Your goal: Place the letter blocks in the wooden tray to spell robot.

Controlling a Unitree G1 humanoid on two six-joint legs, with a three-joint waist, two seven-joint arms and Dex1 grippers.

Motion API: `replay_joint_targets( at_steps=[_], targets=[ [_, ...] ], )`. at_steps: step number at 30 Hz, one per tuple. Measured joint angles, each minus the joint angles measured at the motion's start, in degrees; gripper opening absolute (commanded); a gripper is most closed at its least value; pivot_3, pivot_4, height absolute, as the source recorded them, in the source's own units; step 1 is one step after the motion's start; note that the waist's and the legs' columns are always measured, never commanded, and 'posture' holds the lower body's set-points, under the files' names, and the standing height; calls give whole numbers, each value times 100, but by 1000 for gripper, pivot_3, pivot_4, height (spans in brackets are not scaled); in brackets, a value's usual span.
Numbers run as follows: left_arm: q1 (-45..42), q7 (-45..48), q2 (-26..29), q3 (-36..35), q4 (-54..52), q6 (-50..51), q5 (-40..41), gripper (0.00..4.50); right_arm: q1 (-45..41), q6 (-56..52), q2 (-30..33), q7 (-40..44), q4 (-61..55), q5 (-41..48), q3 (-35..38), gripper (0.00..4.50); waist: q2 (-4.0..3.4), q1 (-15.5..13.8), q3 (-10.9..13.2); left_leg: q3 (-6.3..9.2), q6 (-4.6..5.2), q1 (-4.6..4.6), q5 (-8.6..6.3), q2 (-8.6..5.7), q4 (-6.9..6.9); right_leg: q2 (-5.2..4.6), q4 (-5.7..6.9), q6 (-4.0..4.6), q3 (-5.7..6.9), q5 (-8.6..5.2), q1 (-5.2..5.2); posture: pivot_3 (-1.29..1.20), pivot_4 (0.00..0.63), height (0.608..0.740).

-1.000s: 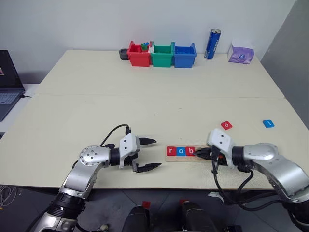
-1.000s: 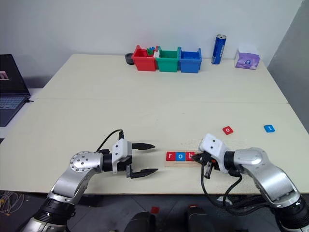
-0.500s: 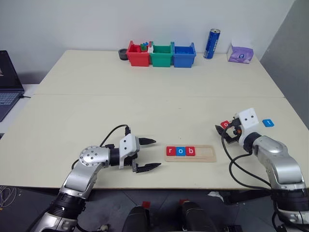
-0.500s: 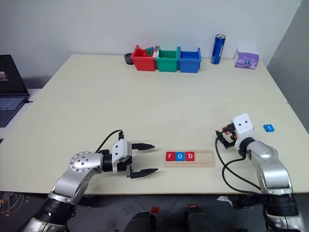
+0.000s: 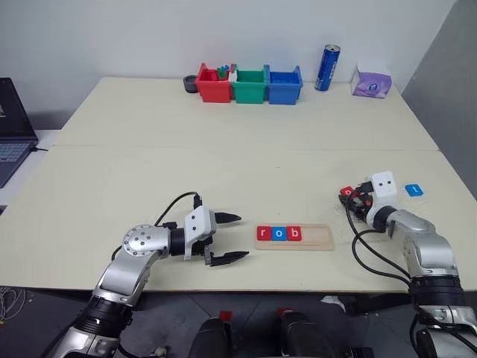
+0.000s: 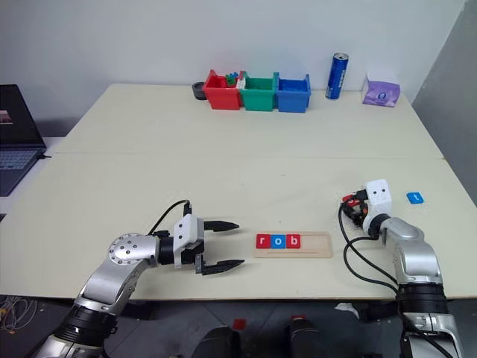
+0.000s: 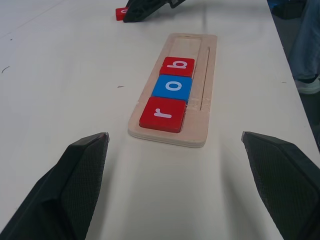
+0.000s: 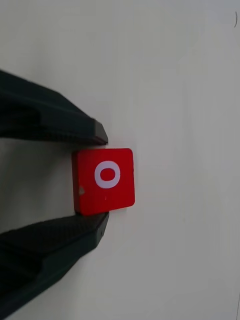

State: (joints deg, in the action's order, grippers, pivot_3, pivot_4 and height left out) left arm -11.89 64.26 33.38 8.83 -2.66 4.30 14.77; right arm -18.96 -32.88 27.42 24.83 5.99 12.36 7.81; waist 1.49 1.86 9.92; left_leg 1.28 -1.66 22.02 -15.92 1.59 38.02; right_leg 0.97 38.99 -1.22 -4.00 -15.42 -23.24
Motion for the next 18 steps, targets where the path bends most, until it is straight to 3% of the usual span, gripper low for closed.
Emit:
replay_joint_targets(
  at_steps=[6, 12, 18],
  targets=[
    [6, 20, 8, 3, 1, -4, 1, 4500, 646, -198, -185, -394, -913, 9, 103, 1439, -1, -17, -1, 10, 0, 7, 0, 1, -3, -1, 0, 0, -1, -1, 0, 0, 150, 740],
    [9, 72, 9, 27, 26, -80, 2, 4500, 2351, -870, -1023, -1425, -3208, -59, 213, 1439, -8, -19, -7, 21, -2, 12, -1, 6, -8, -3, 0, -16, 2, -19, -2, 0, 150, 740],
    [-24, 168, 5, 47, 108, -108, 2, 4500, 3365, -1312, -1776, -2152, -4433, -226, -66, 1439, -10, -5, -13, 18, -2, -4, 0, 8, -5, -3, 0, -15, -1, -21, 0, 0, 150, 740]
  ],
)
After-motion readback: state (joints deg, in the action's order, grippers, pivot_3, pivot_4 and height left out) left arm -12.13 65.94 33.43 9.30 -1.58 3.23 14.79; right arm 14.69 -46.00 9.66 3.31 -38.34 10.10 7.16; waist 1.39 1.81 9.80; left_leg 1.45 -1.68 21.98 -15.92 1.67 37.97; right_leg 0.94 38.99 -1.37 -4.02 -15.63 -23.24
